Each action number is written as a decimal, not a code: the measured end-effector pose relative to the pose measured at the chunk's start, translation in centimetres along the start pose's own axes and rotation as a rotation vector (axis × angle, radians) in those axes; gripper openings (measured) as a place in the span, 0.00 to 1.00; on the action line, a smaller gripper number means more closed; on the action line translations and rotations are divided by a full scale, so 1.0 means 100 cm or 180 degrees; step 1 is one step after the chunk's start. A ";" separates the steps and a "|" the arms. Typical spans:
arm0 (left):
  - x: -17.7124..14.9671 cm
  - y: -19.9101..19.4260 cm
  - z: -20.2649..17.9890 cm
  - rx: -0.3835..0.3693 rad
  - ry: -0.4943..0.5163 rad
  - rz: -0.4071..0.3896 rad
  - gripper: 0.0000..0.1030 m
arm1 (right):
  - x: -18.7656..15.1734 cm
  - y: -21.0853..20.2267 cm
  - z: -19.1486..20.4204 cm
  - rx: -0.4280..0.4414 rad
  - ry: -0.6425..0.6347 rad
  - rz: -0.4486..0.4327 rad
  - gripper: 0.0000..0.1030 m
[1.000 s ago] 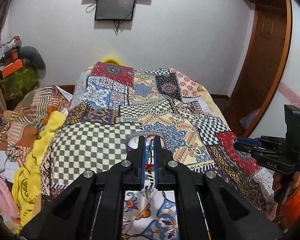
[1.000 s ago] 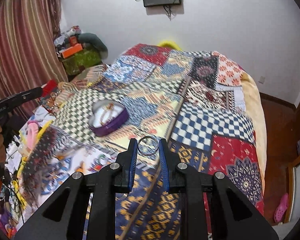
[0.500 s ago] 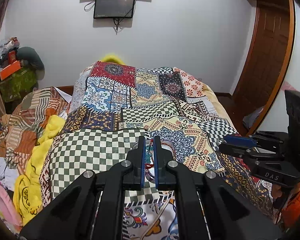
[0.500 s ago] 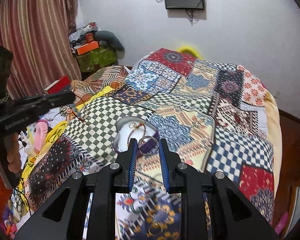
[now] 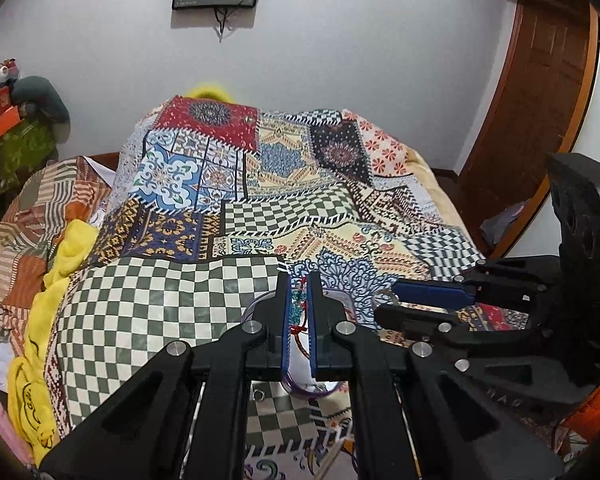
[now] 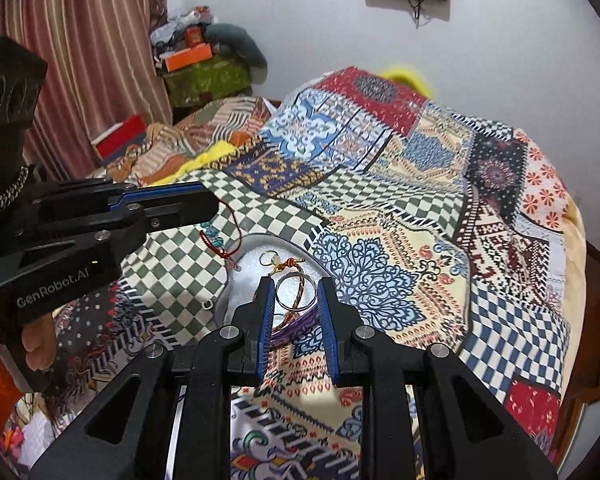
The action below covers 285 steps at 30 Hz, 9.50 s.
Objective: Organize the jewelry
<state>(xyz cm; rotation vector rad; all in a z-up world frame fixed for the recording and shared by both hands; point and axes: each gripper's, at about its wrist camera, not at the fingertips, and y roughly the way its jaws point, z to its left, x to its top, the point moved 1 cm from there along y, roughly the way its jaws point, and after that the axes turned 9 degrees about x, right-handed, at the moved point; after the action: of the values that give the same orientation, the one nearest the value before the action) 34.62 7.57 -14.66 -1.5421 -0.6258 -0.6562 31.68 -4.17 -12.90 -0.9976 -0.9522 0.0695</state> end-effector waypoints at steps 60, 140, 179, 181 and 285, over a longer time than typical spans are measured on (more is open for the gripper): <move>-0.098 -0.065 0.004 0.0239 0.0142 0.0470 0.46 | -0.114 -0.077 0.009 -0.0419 0.0520 0.0138 0.35; -0.085 0.048 0.015 0.0282 0.0242 0.0727 0.19 | -0.095 -0.054 0.007 -0.0144 0.0479 -0.0238 0.17; -0.044 0.001 0.000 0.0262 0.0289 -0.0035 0.07 | -0.013 -0.020 0.004 -0.0018 0.0166 -0.0383 0.17; -0.040 0.008 -0.001 0.0213 0.0284 -0.0010 0.07 | -0.007 -0.011 0.001 0.0022 0.0158 -0.0325 0.17; -0.107 -0.349 -0.043 0.0951 -0.0326 -0.1987 0.92 | -0.093 -0.266 0.185 -0.1114 -0.0031 -0.2305 0.93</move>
<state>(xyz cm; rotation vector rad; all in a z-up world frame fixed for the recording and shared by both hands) 1.78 5.54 1.66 -1.0983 -1.2482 -0.9015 3.43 -11.08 4.23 -0.9116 -1.3123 -0.7180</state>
